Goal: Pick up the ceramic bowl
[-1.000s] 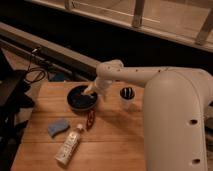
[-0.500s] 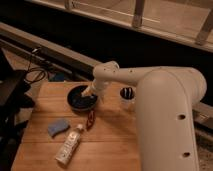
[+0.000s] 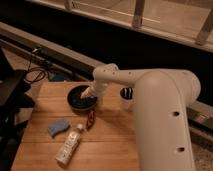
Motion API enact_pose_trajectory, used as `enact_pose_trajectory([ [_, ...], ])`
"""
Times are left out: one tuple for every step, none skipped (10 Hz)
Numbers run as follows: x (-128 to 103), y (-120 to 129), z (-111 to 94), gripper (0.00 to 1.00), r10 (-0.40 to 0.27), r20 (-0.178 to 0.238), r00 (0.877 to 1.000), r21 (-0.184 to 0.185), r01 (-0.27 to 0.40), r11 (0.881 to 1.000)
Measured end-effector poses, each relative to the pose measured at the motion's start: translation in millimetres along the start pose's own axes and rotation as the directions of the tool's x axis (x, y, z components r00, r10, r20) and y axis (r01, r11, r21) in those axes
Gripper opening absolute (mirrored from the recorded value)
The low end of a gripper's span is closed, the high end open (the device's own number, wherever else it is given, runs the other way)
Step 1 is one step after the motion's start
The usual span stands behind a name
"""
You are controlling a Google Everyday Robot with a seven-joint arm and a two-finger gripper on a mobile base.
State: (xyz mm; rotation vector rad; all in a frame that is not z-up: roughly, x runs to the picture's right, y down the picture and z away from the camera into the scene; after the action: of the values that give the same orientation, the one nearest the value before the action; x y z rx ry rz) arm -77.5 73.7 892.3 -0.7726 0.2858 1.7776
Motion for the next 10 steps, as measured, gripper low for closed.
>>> enact_pose_trajectory([
  [-1,-1,12,0.78,0.0,-0.018,1.0,-0.013,0.0,1.0],
  [-2,-1,21,0.78,-0.001,-0.038,0.999,-0.029,0.0,1.0],
  [-1,-1,28,0.78,-0.001,-0.055,0.999,-0.041,-0.001,0.999],
  [0,1,34,0.78,-0.002,-0.069,0.998,-0.052,-0.001,0.999],
  [1,8,40,0.76,-0.002,-0.085,0.996,-0.076,-0.005,0.997],
  [2,9,41,0.71,-0.007,-0.087,0.996,-0.072,0.0,0.997],
  [2,7,39,0.61,-0.009,-0.085,0.996,-0.067,0.004,0.998],
  [1,1,37,0.51,-0.005,-0.086,0.996,-0.059,0.0,0.998],
  [2,1,36,0.39,-0.004,-0.088,0.996,-0.06,-0.001,0.998],
  [3,2,36,0.29,-0.005,-0.09,0.996,-0.062,-0.001,0.998],
])
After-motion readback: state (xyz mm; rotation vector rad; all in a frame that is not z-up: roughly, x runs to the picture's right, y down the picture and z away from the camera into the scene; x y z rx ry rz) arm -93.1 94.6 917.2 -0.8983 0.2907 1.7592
